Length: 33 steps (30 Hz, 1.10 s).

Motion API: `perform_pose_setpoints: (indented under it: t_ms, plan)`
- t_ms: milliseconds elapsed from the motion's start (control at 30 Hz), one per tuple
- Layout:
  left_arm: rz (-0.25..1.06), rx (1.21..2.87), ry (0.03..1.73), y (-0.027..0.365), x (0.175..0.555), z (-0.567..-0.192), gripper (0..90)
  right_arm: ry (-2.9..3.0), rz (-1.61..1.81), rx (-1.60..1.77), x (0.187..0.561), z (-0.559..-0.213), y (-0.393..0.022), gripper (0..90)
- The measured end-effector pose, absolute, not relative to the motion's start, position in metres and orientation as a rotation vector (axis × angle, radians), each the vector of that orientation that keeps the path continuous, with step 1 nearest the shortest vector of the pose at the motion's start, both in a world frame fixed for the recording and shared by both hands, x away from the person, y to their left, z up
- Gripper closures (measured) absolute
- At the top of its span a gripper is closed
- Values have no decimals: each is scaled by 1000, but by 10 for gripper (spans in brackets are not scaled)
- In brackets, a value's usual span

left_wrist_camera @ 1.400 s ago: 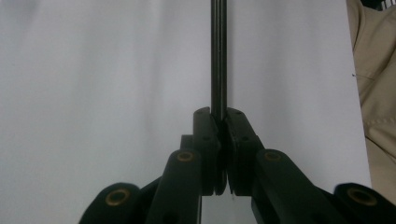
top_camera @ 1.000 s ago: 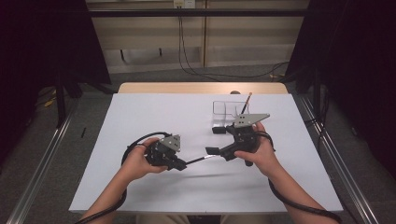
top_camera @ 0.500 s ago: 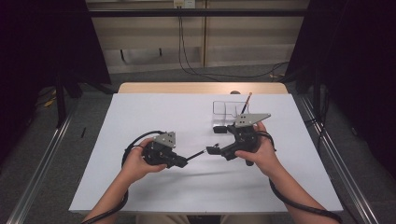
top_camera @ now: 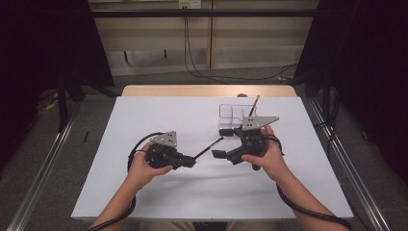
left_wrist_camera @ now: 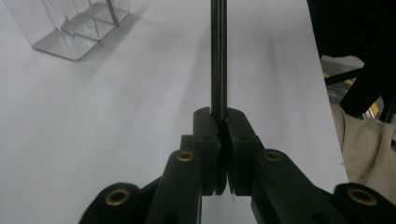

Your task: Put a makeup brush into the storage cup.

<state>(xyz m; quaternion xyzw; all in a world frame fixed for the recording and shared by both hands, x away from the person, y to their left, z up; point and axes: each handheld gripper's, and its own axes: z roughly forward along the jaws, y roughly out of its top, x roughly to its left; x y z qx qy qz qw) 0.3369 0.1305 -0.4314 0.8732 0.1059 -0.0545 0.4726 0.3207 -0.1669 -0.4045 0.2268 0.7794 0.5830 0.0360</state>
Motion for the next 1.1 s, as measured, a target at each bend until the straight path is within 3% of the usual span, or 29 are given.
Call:
perform_pose_setpoints:
  t_ms: [667, 1100]
  plan:
    - [-79, 1949, 311, 118, 341, -420, 843, 2378, 1827, 688, 322, -400, -162, 157]
    - [-82, 1914, 312, 110, 341, -419, 843, 2381, 1848, 702, 323, -398, -162, 326]
